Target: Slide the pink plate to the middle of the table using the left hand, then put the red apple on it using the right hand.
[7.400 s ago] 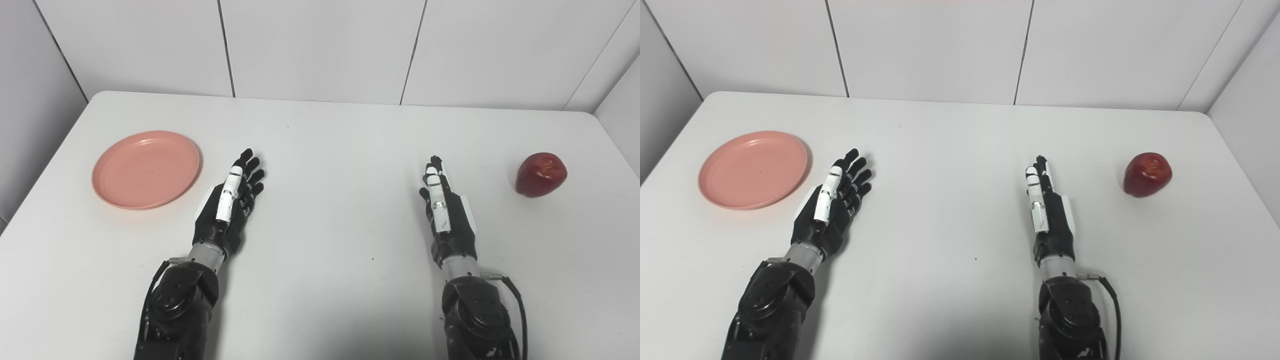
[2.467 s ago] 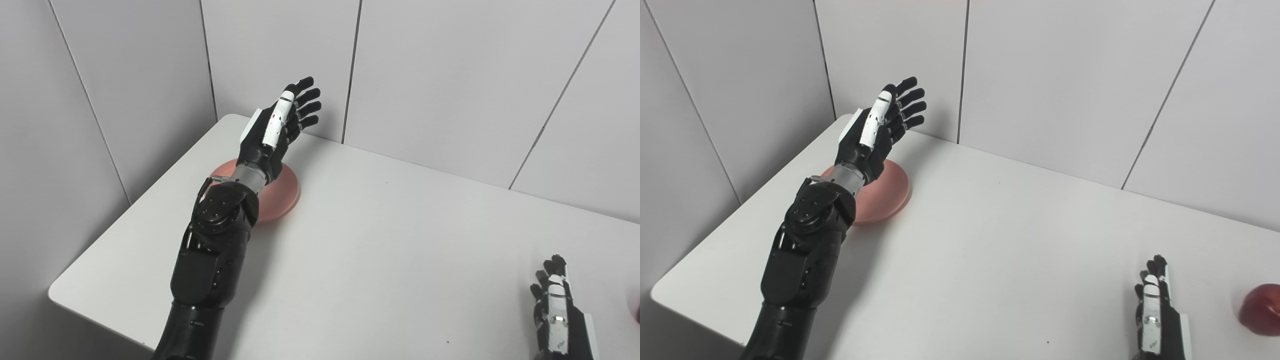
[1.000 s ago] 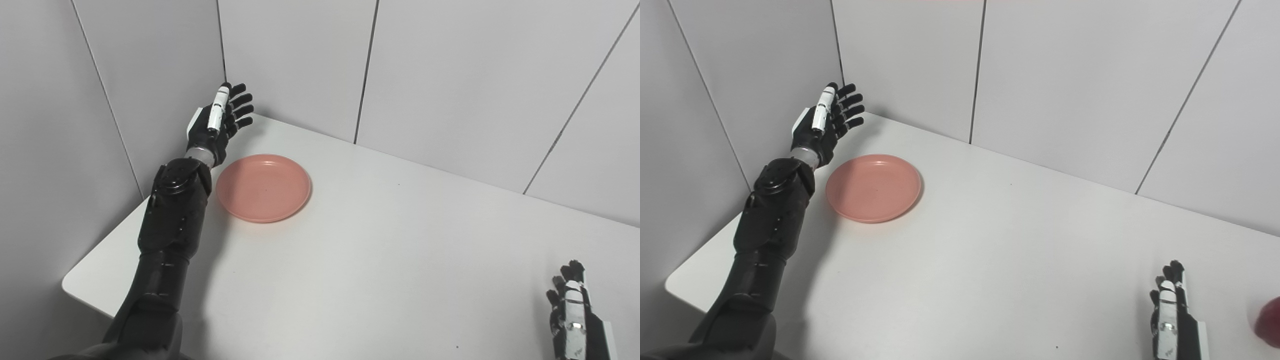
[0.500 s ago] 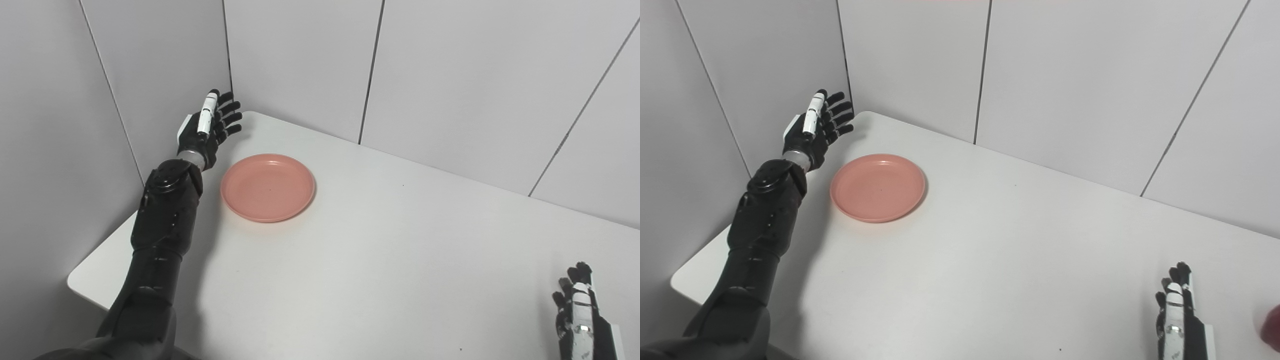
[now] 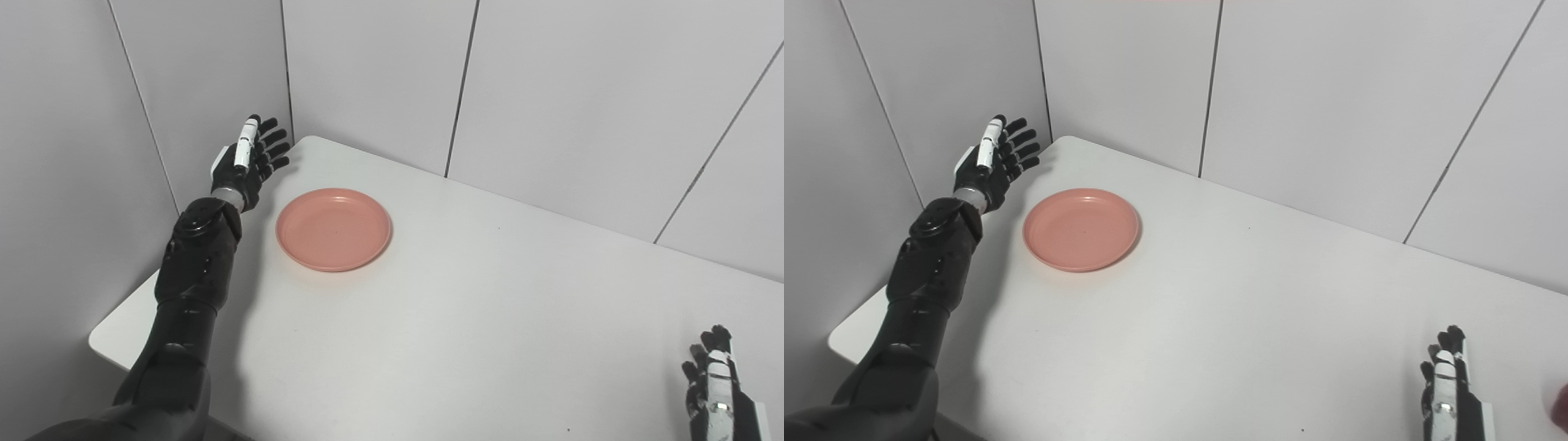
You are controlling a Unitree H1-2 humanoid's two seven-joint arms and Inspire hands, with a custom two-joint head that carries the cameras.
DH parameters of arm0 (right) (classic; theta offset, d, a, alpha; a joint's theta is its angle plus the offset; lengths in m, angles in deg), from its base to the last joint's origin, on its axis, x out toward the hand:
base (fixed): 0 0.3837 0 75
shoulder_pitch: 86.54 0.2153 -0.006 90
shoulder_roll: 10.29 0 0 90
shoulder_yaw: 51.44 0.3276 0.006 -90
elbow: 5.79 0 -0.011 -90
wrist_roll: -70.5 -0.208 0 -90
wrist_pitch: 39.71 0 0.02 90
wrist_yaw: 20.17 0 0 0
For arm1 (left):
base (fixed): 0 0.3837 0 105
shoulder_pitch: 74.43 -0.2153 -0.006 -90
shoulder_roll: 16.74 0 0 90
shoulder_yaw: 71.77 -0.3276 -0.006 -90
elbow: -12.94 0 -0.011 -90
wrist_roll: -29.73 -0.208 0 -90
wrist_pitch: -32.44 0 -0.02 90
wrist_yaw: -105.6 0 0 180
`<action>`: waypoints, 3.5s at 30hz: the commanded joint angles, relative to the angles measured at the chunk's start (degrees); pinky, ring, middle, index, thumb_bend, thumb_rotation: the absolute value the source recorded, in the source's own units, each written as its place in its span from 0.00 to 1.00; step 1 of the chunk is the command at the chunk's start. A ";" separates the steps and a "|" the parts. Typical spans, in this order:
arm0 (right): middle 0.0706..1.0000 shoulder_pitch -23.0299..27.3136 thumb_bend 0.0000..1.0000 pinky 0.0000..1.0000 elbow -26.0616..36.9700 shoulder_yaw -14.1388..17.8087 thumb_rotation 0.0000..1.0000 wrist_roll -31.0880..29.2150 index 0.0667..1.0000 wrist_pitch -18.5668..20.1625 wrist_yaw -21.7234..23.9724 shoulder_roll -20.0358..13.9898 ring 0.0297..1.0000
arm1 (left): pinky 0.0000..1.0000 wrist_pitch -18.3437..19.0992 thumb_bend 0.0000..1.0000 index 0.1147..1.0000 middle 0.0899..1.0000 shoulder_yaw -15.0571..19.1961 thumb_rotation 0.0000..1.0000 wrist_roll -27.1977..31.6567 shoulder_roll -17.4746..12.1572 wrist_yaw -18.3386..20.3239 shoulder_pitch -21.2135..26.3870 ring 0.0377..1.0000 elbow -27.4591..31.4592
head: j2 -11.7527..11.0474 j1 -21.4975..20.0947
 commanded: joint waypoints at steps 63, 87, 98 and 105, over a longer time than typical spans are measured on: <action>1.00 0.97 0.00 1.00 4.53 0.31 1.00 0.05 1.00 2.73 0.12 -0.05 1.00 | 0.84 -7.16 0.30 0.83 0.85 -2.45 1.00 2.52 1.20 6.29 0.48 0.85 -9.54 | 1.65 -0.31; 1.00 0.94 0.00 1.00 4.55 0.32 1.00 0.40 1.00 2.60 -0.17 -0.11 1.00 | 0.86 -3.31 0.31 0.84 0.86 -3.71 1.00 3.32 4.37 5.81 -0.03 0.86 -6.63 | 2.16 -0.62; 1.00 0.72 0.00 1.00 5.16 0.29 1.00 0.15 1.00 3.33 -0.11 -0.07 1.00 | 0.86 -2.35 0.28 0.82 0.85 -4.01 1.00 3.08 6.40 5.45 -0.51 0.85 -5.81 | 2.41 -1.02; 1.00 0.68 0.00 1.00 5.41 0.28 1.00 -0.01 1.00 3.53 -0.27 0.20 1.00 | 0.85 -2.83 0.29 0.82 0.85 -4.81 1.00 2.79 7.34 5.91 -0.31 0.84 -6.95 | 2.48 -1.22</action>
